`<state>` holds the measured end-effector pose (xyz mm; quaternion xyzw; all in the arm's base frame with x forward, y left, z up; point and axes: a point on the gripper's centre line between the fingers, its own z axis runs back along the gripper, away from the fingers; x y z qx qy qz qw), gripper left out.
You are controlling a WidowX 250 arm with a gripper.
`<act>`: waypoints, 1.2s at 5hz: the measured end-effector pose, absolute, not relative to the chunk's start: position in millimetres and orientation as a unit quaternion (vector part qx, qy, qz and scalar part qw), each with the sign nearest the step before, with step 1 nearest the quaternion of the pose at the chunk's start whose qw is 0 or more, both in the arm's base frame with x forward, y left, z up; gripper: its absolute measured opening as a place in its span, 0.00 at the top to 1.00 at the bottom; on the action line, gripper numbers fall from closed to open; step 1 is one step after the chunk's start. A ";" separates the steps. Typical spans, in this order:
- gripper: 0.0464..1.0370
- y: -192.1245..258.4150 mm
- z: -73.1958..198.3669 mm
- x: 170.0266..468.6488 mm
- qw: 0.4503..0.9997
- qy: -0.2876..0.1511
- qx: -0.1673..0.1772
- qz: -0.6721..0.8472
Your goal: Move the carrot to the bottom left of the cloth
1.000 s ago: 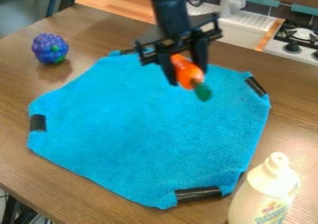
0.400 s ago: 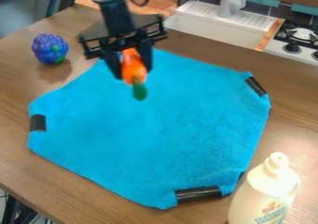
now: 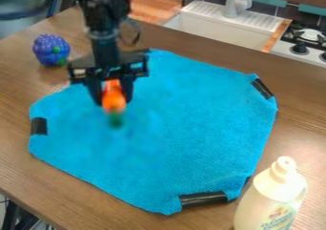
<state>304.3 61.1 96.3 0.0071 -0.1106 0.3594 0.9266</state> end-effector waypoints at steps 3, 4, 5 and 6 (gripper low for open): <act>0.51 61.6 105.9 272.4 0.930 -0.123 -0.008 0.348; 0.51 63.7 111.7 272.9 0.929 -0.135 -0.013 0.345; 0.51 67.2 111.1 271.4 0.927 -0.134 -0.002 0.350; 0.51 77.8 96.9 270.6 0.925 -0.123 0.023 0.359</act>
